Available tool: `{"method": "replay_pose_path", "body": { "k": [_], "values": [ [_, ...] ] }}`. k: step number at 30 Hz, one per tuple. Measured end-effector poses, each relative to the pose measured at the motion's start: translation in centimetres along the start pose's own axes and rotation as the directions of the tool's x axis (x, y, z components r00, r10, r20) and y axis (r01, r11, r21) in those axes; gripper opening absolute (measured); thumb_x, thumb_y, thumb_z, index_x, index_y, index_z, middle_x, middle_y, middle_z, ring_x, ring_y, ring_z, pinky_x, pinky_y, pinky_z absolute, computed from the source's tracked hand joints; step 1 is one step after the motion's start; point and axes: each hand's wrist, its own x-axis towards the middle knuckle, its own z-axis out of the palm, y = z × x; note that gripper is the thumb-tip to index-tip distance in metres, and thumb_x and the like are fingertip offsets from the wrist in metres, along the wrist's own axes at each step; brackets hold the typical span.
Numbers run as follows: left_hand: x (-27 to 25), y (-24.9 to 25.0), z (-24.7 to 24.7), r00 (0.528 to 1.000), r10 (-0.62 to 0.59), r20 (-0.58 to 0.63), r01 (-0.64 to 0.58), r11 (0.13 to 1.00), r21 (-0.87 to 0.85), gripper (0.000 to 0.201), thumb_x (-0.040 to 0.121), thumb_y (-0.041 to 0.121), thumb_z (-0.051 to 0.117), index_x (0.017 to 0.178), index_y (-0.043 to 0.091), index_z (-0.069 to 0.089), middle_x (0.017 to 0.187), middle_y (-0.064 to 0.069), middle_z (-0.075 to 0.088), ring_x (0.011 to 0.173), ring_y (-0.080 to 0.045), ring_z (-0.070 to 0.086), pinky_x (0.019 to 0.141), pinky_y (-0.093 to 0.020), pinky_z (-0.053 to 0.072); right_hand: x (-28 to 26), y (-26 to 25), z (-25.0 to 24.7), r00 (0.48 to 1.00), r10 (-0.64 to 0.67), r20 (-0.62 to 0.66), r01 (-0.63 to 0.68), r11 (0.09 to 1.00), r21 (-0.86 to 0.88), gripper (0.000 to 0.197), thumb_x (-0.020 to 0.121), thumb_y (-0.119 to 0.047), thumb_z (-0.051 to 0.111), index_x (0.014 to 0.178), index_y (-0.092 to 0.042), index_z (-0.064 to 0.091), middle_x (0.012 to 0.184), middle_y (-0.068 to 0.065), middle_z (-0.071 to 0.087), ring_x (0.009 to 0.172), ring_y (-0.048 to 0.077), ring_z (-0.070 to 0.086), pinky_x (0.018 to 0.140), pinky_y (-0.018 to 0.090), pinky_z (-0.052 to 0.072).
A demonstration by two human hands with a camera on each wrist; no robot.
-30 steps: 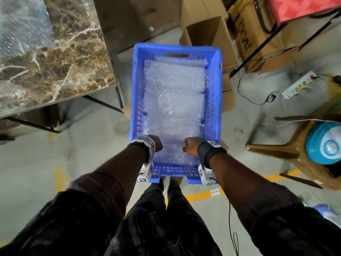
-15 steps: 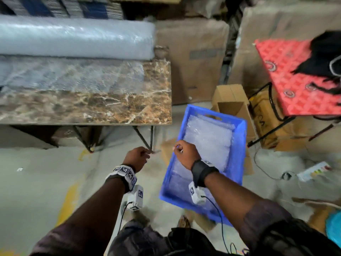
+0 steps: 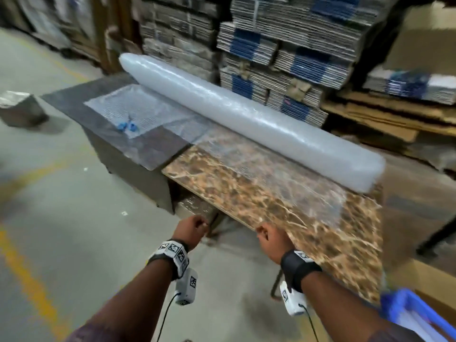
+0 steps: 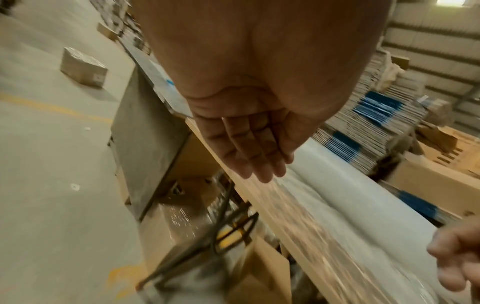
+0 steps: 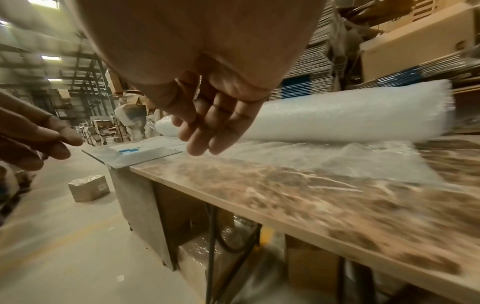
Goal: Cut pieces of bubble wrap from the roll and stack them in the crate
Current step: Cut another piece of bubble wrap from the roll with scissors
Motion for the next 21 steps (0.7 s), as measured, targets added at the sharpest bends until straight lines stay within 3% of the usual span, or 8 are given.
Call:
{"method": "replay_pose_path", "body": {
  "k": [6,9,10,12,14,18,21],
  "values": [
    [5.5,-2.9,-10.5,0.989,-0.013,-0.15,0.016,1.0,0.019,0.013,0.09,0.017,0.06,0.085,0.026,0.067,0.074,0.009,0.07,0.064,-0.002,0.065,0.066,-0.021,0.051,9.0,-9.3,4.9,0.991,-0.134,0.011,0.134,0.991,0.011,0.015,0.086,-0.016,0.061,0.098,-0.02,0.07,0.084,0.004,0.071,0.075,0.023,0.063,0.068,0.029,0.046],
    [8.3,-4.4,-13.9,0.98,-0.039,-0.195,0.045,0.999,0.027,0.017,0.09,0.016,0.06,0.08,0.03,0.063,0.066,0.013,0.065,0.063,0.0,0.061,0.058,-0.007,0.041,13.7,-12.5,7.0,0.987,-0.153,0.054,0.15,0.987,0.059,0.014,0.087,-0.016,0.062,0.097,-0.019,0.071,0.09,0.003,0.072,0.081,0.021,0.065,0.074,0.03,0.051],
    [9.3,-4.9,-14.8,0.978,-0.057,-0.201,0.062,0.998,0.017,0.018,0.09,0.017,0.06,0.079,0.031,0.063,0.068,0.012,0.067,0.065,-0.003,0.063,0.062,-0.01,0.045,15.3,-13.4,7.5,0.985,-0.155,0.072,0.149,0.985,0.081,0.015,0.087,-0.016,0.062,0.098,-0.017,0.071,0.092,0.002,0.072,0.083,0.019,0.065,0.077,0.03,0.051],
    [11.8,-6.2,-16.5,0.975,-0.08,-0.209,0.088,0.996,0.027,0.014,0.088,0.018,0.061,0.08,0.029,0.066,0.078,0.007,0.073,0.073,-0.01,0.068,0.074,-0.025,0.053,19.0,-15.4,8.6,0.976,-0.191,0.109,0.179,0.977,0.113,0.016,0.087,-0.02,0.06,0.099,-0.018,0.07,0.094,0.002,0.071,0.086,0.018,0.065,0.081,0.032,0.052],
    [13.9,-7.2,-17.9,0.974,-0.095,-0.207,0.107,0.993,0.048,0.009,0.086,0.021,0.062,0.087,0.024,0.07,0.086,0.005,0.074,0.079,-0.015,0.068,0.079,-0.033,0.055,22.1,-16.8,9.3,0.969,-0.212,0.128,0.195,0.972,0.131,0.019,0.084,-0.024,0.057,0.097,-0.018,0.069,0.092,0.003,0.071,0.085,0.02,0.065,0.08,0.037,0.054],
    [20.4,-8.1,-21.2,0.965,-0.128,-0.227,0.147,0.987,0.067,0.011,0.086,0.023,0.064,0.093,0.019,0.072,0.087,0.001,0.074,0.082,-0.02,0.068,0.08,-0.037,0.055,30.5,-19.6,10.5,0.96,-0.235,0.153,0.214,0.966,0.142,0.022,0.085,-0.023,0.06,0.104,-0.018,0.069,0.095,0.003,0.071,0.086,0.021,0.066,0.079,0.033,0.054],
    [25.1,-7.7,-24.2,0.963,-0.153,-0.221,0.181,0.977,0.112,0.012,0.088,0.019,0.063,0.096,0.021,0.071,0.09,0.002,0.074,0.085,-0.019,0.068,0.083,-0.032,0.053,36.9,-22.1,10.9,0.955,-0.251,0.157,0.227,0.961,0.157,0.011,0.086,-0.015,0.061,0.093,-0.017,0.068,0.083,-0.002,0.066,0.079,0.018,0.062,0.073,0.03,0.05]
  ]
}}
